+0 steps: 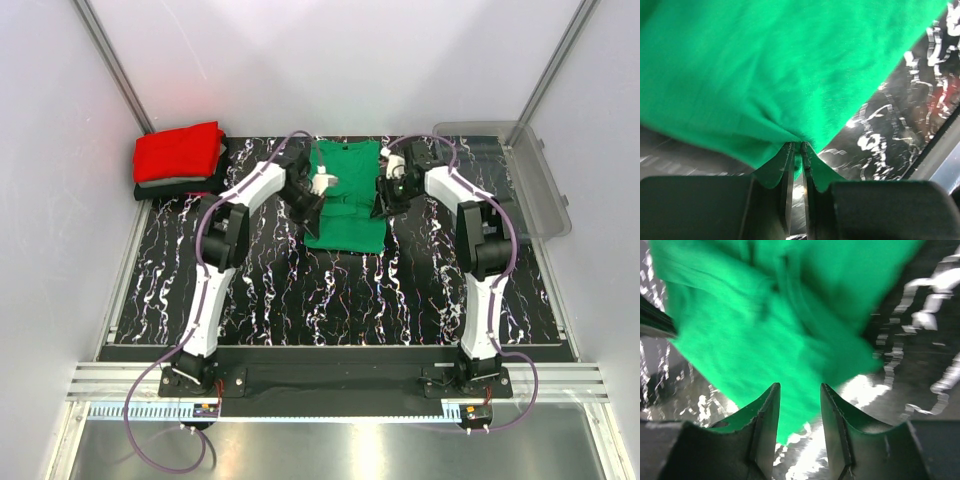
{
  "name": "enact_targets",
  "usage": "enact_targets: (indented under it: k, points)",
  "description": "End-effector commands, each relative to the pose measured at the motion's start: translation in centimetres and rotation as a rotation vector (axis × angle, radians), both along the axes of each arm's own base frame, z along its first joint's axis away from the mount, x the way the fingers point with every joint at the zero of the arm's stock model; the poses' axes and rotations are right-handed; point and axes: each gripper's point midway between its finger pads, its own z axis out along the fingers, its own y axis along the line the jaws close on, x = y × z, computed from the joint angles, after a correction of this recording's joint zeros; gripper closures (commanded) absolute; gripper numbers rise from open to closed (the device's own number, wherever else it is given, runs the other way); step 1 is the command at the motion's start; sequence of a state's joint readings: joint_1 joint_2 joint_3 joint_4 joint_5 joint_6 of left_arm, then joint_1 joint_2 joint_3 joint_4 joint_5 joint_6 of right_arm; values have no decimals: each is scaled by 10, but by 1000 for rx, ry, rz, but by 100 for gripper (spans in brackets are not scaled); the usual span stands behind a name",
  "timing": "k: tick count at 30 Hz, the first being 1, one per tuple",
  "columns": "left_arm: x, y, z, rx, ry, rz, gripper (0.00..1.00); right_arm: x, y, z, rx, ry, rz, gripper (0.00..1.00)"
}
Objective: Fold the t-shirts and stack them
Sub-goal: Fold the tshirt
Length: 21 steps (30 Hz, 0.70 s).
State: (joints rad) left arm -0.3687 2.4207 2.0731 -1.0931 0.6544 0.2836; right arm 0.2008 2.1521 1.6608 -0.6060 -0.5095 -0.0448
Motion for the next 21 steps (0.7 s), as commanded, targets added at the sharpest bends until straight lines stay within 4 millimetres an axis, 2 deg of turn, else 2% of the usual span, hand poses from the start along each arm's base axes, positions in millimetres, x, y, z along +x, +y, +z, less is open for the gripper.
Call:
enact_targets:
  k: [1, 7, 12, 13, 18, 20, 21]
  points:
    - [-1, -26, 44, -96, -70, -35, 86, -11, 28, 7, 42, 13, 81, 56]
    - [-8, -34, 36, -90, -52, -54, 87, -16, 42, -7, 44, 51, 103, 56]
    - [-18, -33, 37, -87, -27, -50, 87, -8, 39, -17, 14, 44, 88, 56]
    - [-18, -31, 40, -86, -31, -49, 87, -6, 38, -17, 8, 40, 86, 56]
    - [-11, -30, 81, -102, -148, -54, 89, 3, 37, -17, -9, 15, 75, 56]
    - [-9, -39, 94, -128, -183, -66, 89, 4, 38, -15, 0, 15, 71, 56]
    - [-9, -44, 94, -134, -187, -76, 89, 5, 39, -14, 2, 12, 70, 56]
